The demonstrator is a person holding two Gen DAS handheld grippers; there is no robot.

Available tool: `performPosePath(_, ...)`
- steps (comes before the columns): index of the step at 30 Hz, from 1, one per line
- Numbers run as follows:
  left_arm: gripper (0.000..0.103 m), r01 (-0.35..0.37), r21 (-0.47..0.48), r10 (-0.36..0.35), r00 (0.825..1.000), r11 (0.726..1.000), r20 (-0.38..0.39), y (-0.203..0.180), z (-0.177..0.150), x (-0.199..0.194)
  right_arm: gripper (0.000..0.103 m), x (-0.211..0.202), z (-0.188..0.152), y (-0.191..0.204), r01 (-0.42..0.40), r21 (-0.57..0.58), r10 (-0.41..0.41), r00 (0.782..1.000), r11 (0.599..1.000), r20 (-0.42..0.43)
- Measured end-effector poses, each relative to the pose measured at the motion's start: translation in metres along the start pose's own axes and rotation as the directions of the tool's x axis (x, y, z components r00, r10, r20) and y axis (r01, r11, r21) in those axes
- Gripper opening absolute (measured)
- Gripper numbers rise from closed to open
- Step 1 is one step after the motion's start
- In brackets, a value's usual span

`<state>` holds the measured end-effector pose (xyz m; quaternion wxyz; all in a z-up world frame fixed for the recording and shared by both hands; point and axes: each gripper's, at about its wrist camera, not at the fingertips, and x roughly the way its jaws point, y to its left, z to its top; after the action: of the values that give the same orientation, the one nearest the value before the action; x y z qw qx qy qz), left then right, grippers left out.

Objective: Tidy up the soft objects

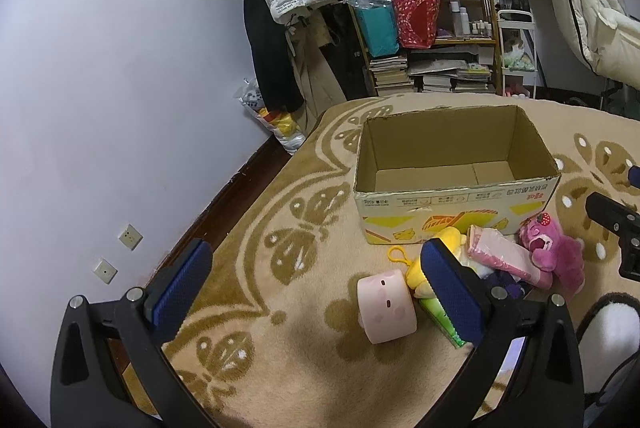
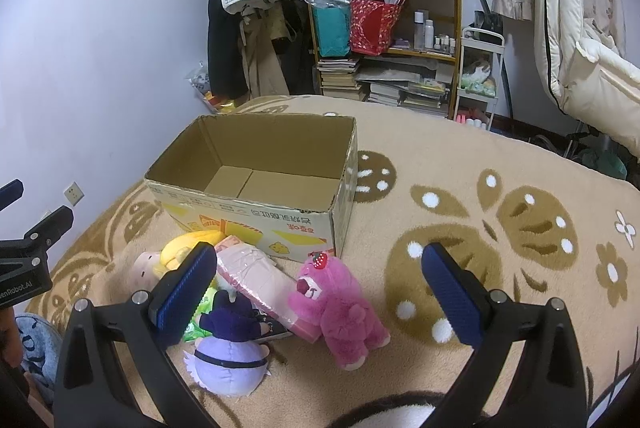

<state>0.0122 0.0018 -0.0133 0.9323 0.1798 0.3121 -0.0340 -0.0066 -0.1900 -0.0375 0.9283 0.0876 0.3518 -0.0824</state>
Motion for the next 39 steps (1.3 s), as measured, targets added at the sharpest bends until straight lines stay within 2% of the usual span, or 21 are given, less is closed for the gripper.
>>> performPosePath(28,0.103,-0.002,0.02,0.002,1.0,1.0,-0.001,-0.0043,-0.0006,0.0003,0.103,0.0042,-0.0012,-0.0037,-0.006,0.007,0.006,1.0,1.0,-0.015)
performPosePath(39,0.103,0.002,-0.015,-0.002,1.0,1.0,0.004,0.003,0.0002,-0.0019,0.103,-0.0021,0.0024,-0.0073,0.0,0.005,0.0,1.0,1.0,0.0)
